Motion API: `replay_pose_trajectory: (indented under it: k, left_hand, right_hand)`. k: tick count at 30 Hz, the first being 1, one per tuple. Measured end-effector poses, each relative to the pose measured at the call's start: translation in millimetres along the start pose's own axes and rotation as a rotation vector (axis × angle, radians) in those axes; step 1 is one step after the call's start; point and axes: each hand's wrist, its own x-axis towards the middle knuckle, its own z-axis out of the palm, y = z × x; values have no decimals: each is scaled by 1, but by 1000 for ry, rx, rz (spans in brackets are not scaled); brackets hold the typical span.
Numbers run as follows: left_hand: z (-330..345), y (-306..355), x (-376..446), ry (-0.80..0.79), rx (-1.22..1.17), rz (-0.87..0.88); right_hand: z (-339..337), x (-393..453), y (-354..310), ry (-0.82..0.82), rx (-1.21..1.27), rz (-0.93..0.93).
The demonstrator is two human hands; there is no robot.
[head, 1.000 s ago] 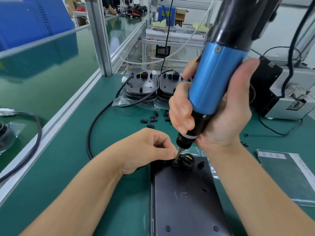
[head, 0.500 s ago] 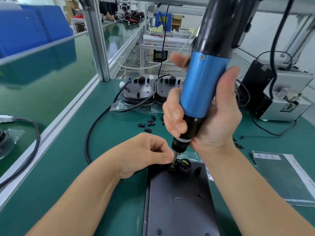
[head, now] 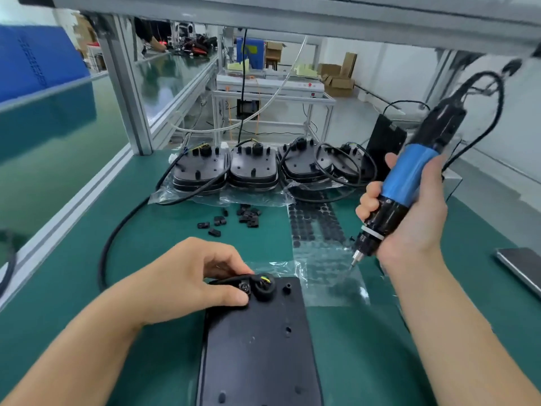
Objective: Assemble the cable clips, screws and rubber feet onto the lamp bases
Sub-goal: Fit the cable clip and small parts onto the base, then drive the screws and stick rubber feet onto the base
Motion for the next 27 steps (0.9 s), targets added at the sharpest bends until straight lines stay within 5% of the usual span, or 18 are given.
replay_pose_trajectory:
  k: [9, 15, 20, 27]
  left_hand:
    - [0, 3, -1, -27, 120, -63]
    - [9, 37, 36, 199, 225, -125]
    - [32, 53, 96, 24, 443, -238]
    - [45, 38, 144, -132, 720, -336]
  right_hand:
    - [-74, 31, -46, 289, -243, -5]
    - [-95, 43, -39, 342, -334, -94]
    - [-99, 38, -34, 378, -474, -176]
    - [-100, 31, -29, 651, -1027, -410]
